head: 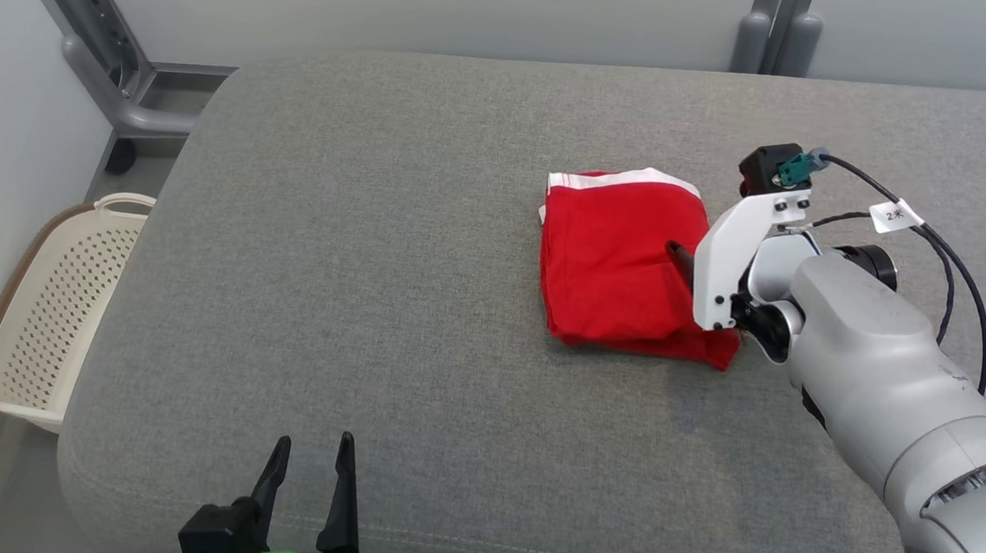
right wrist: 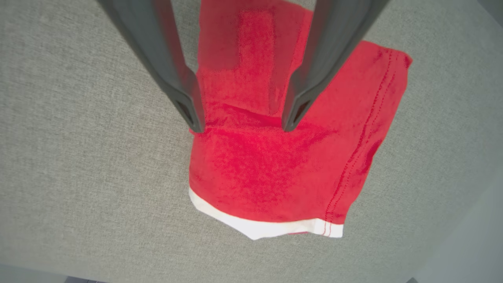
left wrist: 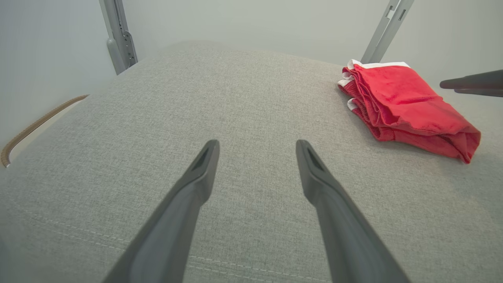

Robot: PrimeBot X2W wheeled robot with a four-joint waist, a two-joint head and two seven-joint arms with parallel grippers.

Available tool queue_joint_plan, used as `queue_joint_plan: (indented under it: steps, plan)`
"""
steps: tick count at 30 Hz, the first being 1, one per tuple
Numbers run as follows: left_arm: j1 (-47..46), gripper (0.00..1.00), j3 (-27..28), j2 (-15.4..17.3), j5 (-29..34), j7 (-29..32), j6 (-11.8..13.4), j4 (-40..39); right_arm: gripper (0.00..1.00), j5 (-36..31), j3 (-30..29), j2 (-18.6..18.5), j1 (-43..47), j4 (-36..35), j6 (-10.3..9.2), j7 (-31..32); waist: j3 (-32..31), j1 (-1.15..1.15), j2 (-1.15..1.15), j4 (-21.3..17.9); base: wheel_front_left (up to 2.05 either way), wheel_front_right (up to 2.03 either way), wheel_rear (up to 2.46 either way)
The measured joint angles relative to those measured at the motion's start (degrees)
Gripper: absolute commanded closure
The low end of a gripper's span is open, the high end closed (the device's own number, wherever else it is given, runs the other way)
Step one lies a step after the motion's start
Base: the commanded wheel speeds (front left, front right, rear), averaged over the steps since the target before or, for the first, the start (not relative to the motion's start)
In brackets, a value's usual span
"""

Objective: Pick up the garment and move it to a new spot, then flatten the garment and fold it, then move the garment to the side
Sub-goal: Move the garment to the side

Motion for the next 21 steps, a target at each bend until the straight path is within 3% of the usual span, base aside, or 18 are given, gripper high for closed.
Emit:
queue_joint_plan:
  steps: [14, 21]
  plan:
    - [-0.88, 0.00, -0.83, 0.25, -0.40, 0.41, 0.04, -1.08, 0.00, -9.62, -13.81, 0.04, -0.68, 3.02, 0.01, 1.33, 3.08, 0.00, 0.00, -0.18, 0.00, 0.00, 0.00]
    - [-1.88, 0.00, -1.10, 0.07, -0.46, 0.16, -0.03, -0.37, 0.00, -12.06, -17.31, 0.04, 0.24, 3.04, 0.01, 3.39, 4.39, 0.00, 0.00, 0.72, 0.00, 0.00, 0.00]
